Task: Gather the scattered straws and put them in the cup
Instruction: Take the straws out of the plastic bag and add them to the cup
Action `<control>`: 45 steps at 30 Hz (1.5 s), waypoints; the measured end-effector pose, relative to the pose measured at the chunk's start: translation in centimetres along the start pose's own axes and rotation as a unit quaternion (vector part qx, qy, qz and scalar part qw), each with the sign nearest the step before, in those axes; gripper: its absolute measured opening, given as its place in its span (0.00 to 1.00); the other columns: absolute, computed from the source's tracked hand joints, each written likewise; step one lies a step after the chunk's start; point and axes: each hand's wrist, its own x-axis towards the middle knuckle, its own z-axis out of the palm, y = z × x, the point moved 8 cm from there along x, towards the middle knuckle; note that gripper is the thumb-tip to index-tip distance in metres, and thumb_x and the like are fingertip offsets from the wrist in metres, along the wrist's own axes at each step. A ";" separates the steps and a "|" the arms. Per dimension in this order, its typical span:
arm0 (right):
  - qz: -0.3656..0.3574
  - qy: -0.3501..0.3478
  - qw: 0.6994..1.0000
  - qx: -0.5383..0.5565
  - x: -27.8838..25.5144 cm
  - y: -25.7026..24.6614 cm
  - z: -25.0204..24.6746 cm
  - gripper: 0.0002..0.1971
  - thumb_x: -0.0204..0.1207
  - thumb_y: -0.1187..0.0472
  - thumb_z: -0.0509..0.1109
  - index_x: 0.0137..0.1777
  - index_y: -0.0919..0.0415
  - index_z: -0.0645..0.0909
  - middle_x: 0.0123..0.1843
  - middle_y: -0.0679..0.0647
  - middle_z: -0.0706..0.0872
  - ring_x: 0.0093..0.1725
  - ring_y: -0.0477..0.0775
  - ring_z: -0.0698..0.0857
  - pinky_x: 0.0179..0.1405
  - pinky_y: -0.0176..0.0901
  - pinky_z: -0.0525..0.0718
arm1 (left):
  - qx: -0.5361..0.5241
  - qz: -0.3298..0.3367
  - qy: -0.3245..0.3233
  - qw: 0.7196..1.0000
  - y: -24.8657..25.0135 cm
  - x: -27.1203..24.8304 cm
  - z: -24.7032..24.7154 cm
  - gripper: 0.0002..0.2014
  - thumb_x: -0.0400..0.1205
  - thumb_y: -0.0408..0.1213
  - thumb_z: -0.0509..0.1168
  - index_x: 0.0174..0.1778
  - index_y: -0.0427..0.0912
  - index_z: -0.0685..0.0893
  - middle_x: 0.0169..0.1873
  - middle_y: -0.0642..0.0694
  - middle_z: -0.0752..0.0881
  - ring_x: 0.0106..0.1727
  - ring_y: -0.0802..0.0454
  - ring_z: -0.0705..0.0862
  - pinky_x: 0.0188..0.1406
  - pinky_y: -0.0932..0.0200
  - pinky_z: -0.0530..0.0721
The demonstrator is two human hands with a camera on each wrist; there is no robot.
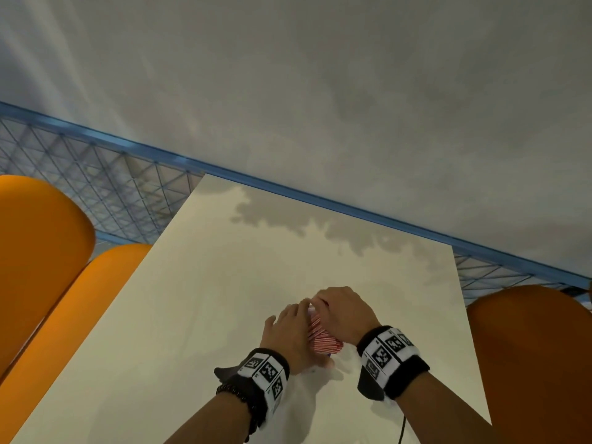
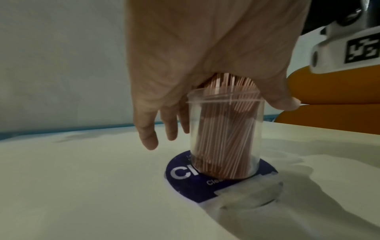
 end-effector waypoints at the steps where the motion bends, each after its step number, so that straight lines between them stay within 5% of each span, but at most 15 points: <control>1: 0.007 0.028 0.999 0.016 -0.7 0.5 -0.1 0.17 0.84 0.54 0.53 0.44 0.55 0.83 0.44 0.51 0.88 0.43 0.53 0.82 0.49 0.50 0.81 | -0.011 0.001 0.002 1.000 0.1 0.0 0.0 0.52 0.58 0.65 0.75 0.74 0.52 0.58 0.69 0.55 0.74 0.68 0.52 0.75 0.71 0.45 0.69; 7: 0.050 0.201 0.970 0.127 -5.3 -0.1 2.0 0.11 0.85 0.57 0.54 0.47 0.54 0.77 0.46 0.47 0.81 0.45 0.48 0.78 0.48 0.39 0.79 | -0.014 0.026 0.012 0.999 0.5 -0.2 -0.2 0.41 0.67 0.55 0.72 0.72 0.49 0.60 0.65 0.53 0.76 0.58 0.46 0.83 0.59 0.46 0.78; 11: 0.048 0.307 0.943 0.116 -5.1 -0.9 1.2 0.10 0.76 0.61 0.53 0.36 0.52 0.72 0.36 0.49 0.77 0.38 0.51 0.72 0.40 0.41 0.75 | -0.012 0.022 0.021 0.999 0.5 -0.1 -0.3 0.33 0.70 0.51 0.69 0.68 0.48 0.63 0.62 0.53 0.77 0.56 0.46 0.84 0.56 0.46 0.79; 14: 0.063 0.284 0.945 0.147 -4.9 -0.8 1.6 0.09 0.76 0.58 0.49 0.36 0.48 0.67 0.37 0.45 0.74 0.40 0.49 0.70 0.42 0.39 0.72 | -0.002 0.015 0.024 1.000 0.5 0.0 -0.2 0.30 0.70 0.48 0.70 0.63 0.47 0.64 0.59 0.52 0.78 0.53 0.44 0.85 0.54 0.46 0.80; 18: 0.089 0.264 0.952 0.130 -4.8 -0.3 2.8 0.12 0.77 0.55 0.51 0.37 0.53 0.73 0.39 0.47 0.77 0.42 0.50 0.72 0.41 0.40 0.73 | -0.006 0.006 0.030 1.000 0.6 -0.1 -0.2 0.27 0.72 0.45 0.70 0.60 0.47 0.64 0.59 0.52 0.77 0.52 0.44 0.85 0.51 0.48 0.79; 21: 0.104 0.233 0.966 0.049 -3.7 0.2 3.4 0.06 0.69 0.66 0.66 0.37 0.54 0.74 0.38 0.50 0.79 0.40 0.52 0.74 0.39 0.38 0.68 | -0.016 -0.007 0.029 0.999 0.3 -0.1 0.0 0.33 0.69 0.49 0.72 0.65 0.48 0.63 0.63 0.53 0.76 0.55 0.45 0.85 0.53 0.44 0.81; 26: 0.089 0.153 0.984 -0.003 -3.0 0.8 4.4 0.06 0.73 0.64 0.58 0.42 0.50 0.69 0.47 0.48 0.75 0.48 0.50 0.69 0.47 0.36 0.61 | -0.001 -0.032 0.004 0.999 0.1 -0.1 0.4 0.50 0.69 0.52 0.74 0.80 0.47 0.50 0.73 0.49 0.70 0.63 0.43 0.82 0.60 0.42 0.80; 30: 0.083 0.179 0.964 0.177 -3.8 0.9 1.8 0.09 0.84 0.55 0.56 0.43 0.53 0.72 0.46 0.47 0.75 0.50 0.49 0.70 0.47 0.35 0.71 | -0.009 -0.031 -0.033 0.999 -0.3 -0.2 0.4 0.71 0.58 0.62 0.80 0.82 0.51 0.31 0.77 0.49 0.64 0.69 0.44 0.78 0.62 0.39 0.80; 32: 0.084 0.196 0.950 0.227 -4.3 1.4 0.4 0.09 0.85 0.55 0.56 0.46 0.53 0.76 0.46 0.47 0.77 0.52 0.49 0.72 0.43 0.30 0.70 | -0.003 -0.031 -0.028 0.999 -0.6 -0.4 -0.4 0.74 0.56 0.63 0.80 0.81 0.51 0.28 0.79 0.47 0.61 0.72 0.43 0.75 0.64 0.39 0.79; 35: 0.091 0.218 0.942 0.240 -5.2 3.0 -1.0 0.08 0.84 0.61 0.58 0.49 0.54 0.80 0.49 0.50 0.80 0.55 0.52 0.76 0.46 0.25 0.68 | 0.013 -0.027 0.001 1.000 -0.9 -1.3 -2.4 0.63 0.65 0.59 0.76 0.83 0.49 0.36 0.78 0.45 0.62 0.71 0.43 0.75 0.62 0.41 0.80; 37: 0.085 0.253 0.936 0.229 -6.6 3.6 -2.6 0.07 0.82 0.63 0.61 0.48 0.54 0.81 0.48 0.51 0.80 0.52 0.54 0.78 0.48 0.33 0.70 | 0.017 -0.025 0.023 0.999 -1.4 -2.3 -4.1 0.48 0.74 0.55 0.72 0.83 0.47 0.50 0.75 0.45 0.68 0.69 0.44 0.76 0.62 0.44 0.80; 40: 0.051 0.304 0.926 0.216 -10.3 3.0 -5.5 0.07 0.80 0.65 0.65 0.44 0.54 0.81 0.43 0.50 0.83 0.44 0.49 0.80 0.46 0.36 0.75 | -0.001 -0.028 0.055 0.998 -2.7 -5.0 -6.5 0.20 0.78 0.53 0.68 0.64 0.52 0.77 0.59 0.50 0.82 0.59 0.48 0.83 0.57 0.47 0.82; 42: 0.022 0.299 0.926 0.228 -12.9 1.9 -6.0 0.06 0.79 0.64 0.66 0.42 0.55 0.81 0.40 0.47 0.84 0.41 0.43 0.81 0.41 0.28 0.75 | -0.013 -0.044 0.058 0.997 -3.9 -7.9 -7.0 0.09 0.78 0.52 0.69 0.47 0.54 0.80 0.48 0.51 0.86 0.48 0.48 0.85 0.51 0.47 0.85; 45: -0.002 0.202 0.957 0.209 -15.9 -0.2 -1.6 0.06 0.81 0.61 0.65 0.43 0.55 0.79 0.38 0.46 0.84 0.37 0.46 0.81 0.38 0.39 0.80 | 0.034 -0.044 0.017 0.998 -5.4 -13.5 -4.4 0.08 0.80 0.50 0.66 0.39 0.53 0.78 0.41 0.52 0.85 0.42 0.48 0.83 0.45 0.49 0.84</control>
